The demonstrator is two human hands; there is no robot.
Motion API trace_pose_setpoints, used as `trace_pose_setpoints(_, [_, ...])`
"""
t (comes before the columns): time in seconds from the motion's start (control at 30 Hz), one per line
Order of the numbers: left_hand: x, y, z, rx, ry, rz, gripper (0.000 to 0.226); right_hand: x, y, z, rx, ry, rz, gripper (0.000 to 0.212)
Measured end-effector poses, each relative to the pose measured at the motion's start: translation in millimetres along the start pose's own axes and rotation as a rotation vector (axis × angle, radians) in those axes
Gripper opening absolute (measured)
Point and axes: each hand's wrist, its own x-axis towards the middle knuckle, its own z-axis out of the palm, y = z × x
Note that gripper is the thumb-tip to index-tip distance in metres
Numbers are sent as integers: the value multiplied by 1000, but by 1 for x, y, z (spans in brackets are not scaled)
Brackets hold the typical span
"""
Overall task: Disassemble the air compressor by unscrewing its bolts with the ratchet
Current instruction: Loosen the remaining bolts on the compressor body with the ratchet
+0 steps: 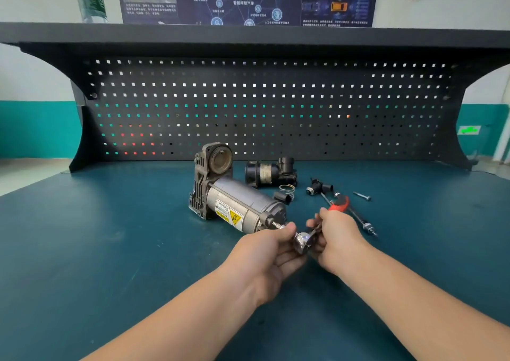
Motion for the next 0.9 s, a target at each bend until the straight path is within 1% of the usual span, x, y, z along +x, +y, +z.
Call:
trace_pose_setpoints(0.03, [0,0,0,1,4,3,8,0,0,0,15,-8,12,29])
trace_pose_setpoints(0.07, [0,0,0,1,5,5,9,1,0,1,12,-15,-26,29])
trace_pose_setpoints(0.13, [0,1,-1,2,-4,3,11,2,-1,2,-66,-21,-231,29])
trace_pose_setpoints(0.2, [0,1,-1,0,-12,8,13,-2,-2,3,-193,-41,-530,30])
trace_pose_setpoints(0.3, [0,1,-1,4,-13,23,18,-14,0,2,-372,-124,-1032,29])
trace_pose_setpoints(0.37, [-1,0,-1,20,-27,35,15,-23,2,0,-536,-213,-1337,24])
trace_pose_setpoints(0.4, [-2,0,-1,27,-40,37,14,-27,2,-1,-638,-234,-1510,25])
trace_pose_setpoints(0.47, [-2,-1,-2,25,-51,39,19,-32,3,-2,-819,-262,-1844,38])
trace_pose_setpoints(0.5, [-2,-2,-3,12,-53,40,19,-34,4,-2,-878,-280,-1943,43])
trace_pose_setpoints(0.53, [-1,-2,-4,0,-55,37,17,-35,6,-1,-913,-295,-1995,45])
trace_pose_setpoints(0.57, [0,-2,-5,-1,-55,35,15,-34,7,0,-931,-301,-2001,43])
trace_pose_setpoints(0.6, [1,-1,-5,10,-52,31,14,-34,8,0,-929,-298,-1964,38])
trace_pose_setpoints(0.63, [2,0,-6,29,-49,27,15,-34,10,-1,-901,-286,-1888,30])
trace_pose_setpoints(0.67, [2,1,-6,50,-46,18,17,-34,12,-2,-843,-285,-1770,24])
trace_pose_setpoints(0.73, [2,1,-4,62,-42,5,17,-33,14,-1,-657,-300,-1467,22])
trace_pose_setpoints(0.77, [1,2,-3,43,-37,2,15,-31,12,1,-553,-280,-1326,24])
trace_pose_setpoints(0.83, [0,2,-1,-4,-20,-3,10,-23,7,4,-403,-149,-1064,29])
trace_pose_setpoints(0.87, [0,2,0,-15,-18,-2,9,-16,3,5,-350,-74,-897,31])
trace_pose_setpoints(0.9, [1,1,0,-15,-19,-1,10,-9,0,5,-279,-12,-687,31])
